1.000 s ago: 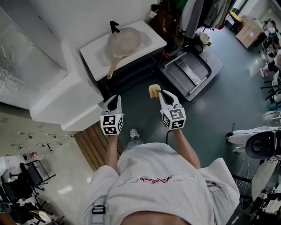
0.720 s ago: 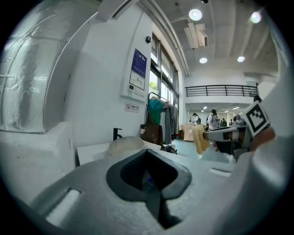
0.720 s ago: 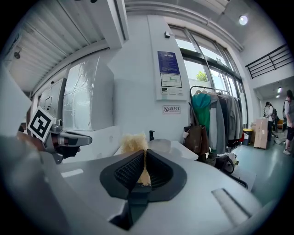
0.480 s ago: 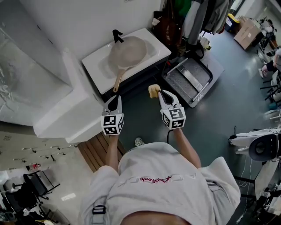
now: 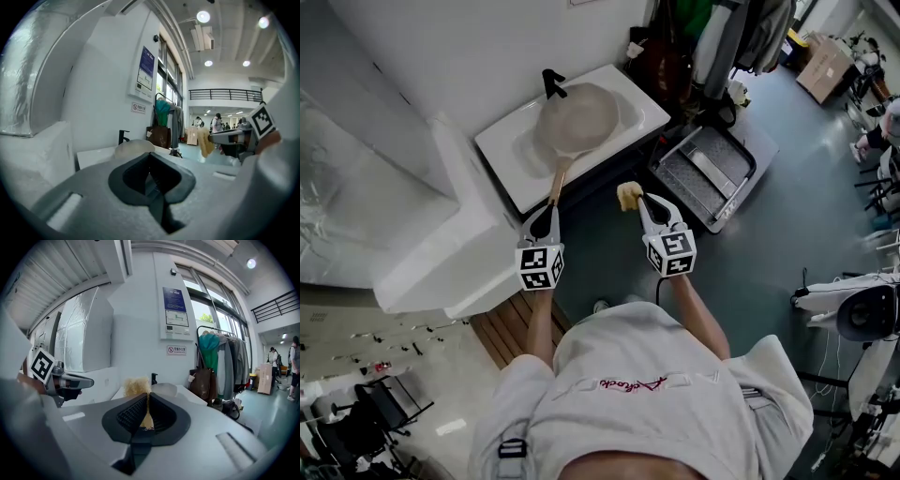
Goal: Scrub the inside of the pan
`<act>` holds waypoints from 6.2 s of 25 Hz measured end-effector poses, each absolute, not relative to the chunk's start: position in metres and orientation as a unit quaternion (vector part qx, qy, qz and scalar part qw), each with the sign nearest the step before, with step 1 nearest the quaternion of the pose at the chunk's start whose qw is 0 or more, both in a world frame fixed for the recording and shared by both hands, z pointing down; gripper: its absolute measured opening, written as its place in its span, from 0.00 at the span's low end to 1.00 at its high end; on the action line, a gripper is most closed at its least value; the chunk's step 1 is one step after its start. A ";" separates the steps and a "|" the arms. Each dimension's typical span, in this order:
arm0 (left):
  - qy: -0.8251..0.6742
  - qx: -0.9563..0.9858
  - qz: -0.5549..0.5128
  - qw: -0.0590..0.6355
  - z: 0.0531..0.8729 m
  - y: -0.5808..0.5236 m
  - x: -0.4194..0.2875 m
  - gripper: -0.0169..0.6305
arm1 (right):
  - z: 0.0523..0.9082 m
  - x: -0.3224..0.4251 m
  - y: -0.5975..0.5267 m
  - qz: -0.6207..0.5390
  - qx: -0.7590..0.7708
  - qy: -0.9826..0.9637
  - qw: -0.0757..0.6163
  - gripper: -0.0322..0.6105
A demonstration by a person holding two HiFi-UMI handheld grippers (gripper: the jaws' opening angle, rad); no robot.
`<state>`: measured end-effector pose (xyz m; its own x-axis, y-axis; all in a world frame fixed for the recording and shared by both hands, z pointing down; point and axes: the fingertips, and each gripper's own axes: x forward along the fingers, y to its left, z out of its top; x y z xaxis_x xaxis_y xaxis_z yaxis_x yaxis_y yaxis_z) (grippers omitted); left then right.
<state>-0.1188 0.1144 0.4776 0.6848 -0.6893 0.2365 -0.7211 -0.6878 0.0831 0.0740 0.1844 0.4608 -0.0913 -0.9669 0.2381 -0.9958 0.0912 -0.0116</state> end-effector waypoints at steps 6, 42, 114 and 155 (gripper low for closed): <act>-0.374 0.918 0.096 0.088 0.483 0.109 -0.111 0.03 | 0.465 0.082 0.183 0.090 0.679 -0.724 0.085 0.09; -0.408 0.901 0.105 0.103 0.489 -0.067 -0.043 0.03 | 0.471 0.147 -0.018 0.100 0.638 -0.758 0.088 0.09; -0.398 0.842 0.223 0.288 0.663 -0.233 -0.054 0.29 | 0.586 0.125 -0.214 0.207 0.570 -0.770 0.198 0.09; -0.376 0.835 0.235 0.326 0.689 -0.251 -0.039 0.17 | 0.663 0.093 -0.294 -0.086 0.316 -0.736 0.593 0.09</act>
<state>-0.0394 -0.2511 0.6894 0.6069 -0.4742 0.6378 -0.7810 -0.5044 0.3682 0.0930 -0.2935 0.6629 -0.0973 -0.5665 0.8183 -0.3634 0.7857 0.5007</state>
